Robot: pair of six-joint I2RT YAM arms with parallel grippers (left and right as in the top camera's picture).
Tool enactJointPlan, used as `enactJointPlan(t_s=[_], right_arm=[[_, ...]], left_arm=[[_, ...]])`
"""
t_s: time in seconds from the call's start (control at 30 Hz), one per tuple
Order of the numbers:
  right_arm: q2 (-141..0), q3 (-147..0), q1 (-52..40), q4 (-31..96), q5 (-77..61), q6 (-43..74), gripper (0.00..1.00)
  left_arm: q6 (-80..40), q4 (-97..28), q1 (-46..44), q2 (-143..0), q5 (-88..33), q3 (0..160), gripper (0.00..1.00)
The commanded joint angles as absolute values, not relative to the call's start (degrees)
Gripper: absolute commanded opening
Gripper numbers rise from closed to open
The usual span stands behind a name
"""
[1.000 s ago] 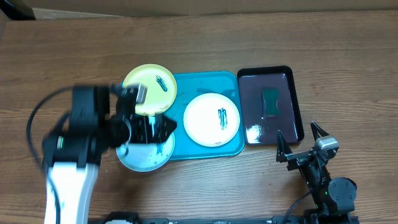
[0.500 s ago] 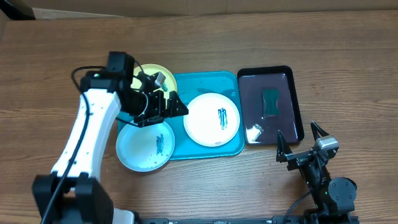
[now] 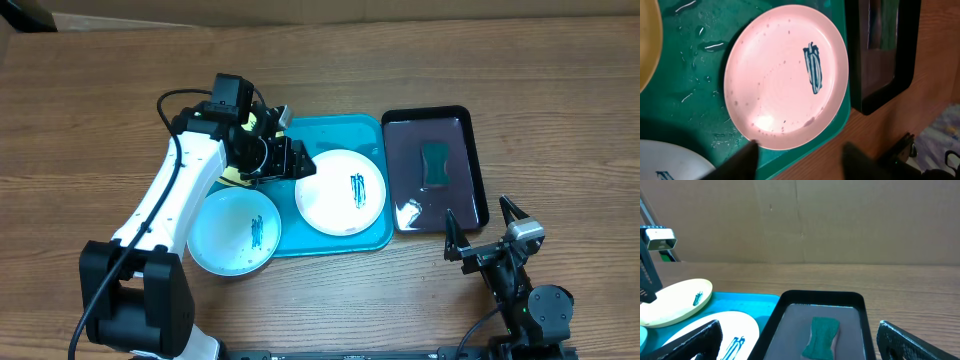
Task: Clean dirty plates on tray and stack at the side
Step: 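Move the left gripper over the tray to the pink-white plate's rim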
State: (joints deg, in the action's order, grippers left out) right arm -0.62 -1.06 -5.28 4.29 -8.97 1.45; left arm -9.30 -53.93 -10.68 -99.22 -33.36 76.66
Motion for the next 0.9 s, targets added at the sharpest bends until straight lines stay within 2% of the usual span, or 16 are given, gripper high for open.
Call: enactJointPlan(t_s=[0.0,0.13,0.4,0.53,0.67,0.77,0.87], right_arm=[[-0.16,-0.45,-5.02,4.01,-8.69,1.45,1.0],[-0.16,-0.45,-5.02,4.01,-8.69,1.48,1.0],[-0.16,-0.45,-5.02,4.01,-8.69,1.45,1.0],[-0.16,-0.45,-5.02,4.01,-8.69,1.45,1.0],[-0.16,-0.45,-5.02,4.01,-8.69,1.45,1.0],[-0.16,-0.45,-5.02,4.01,-8.69,1.48,1.0],[-0.16,-0.45,-5.02,4.01,-8.69,1.45,1.0]], left_arm=[[-9.1,-53.6,-12.36,-100.09,-32.23,77.71,0.04],[-10.11,-52.58,-14.81,-100.09,-25.1,77.71,0.04],[-20.6,-51.57,-20.05,-100.12,-7.64,77.69,0.04],[-22.76,-51.57,-22.09,-100.14,-1.72,77.67,0.16],[-23.59,-51.55,-22.63,-100.38,-0.84,77.67,0.19],[-24.36,-51.55,-22.61,-101.38,-0.62,77.65,0.27],[-24.47,-51.59,-22.57,-103.22,-0.67,77.62,0.31]])
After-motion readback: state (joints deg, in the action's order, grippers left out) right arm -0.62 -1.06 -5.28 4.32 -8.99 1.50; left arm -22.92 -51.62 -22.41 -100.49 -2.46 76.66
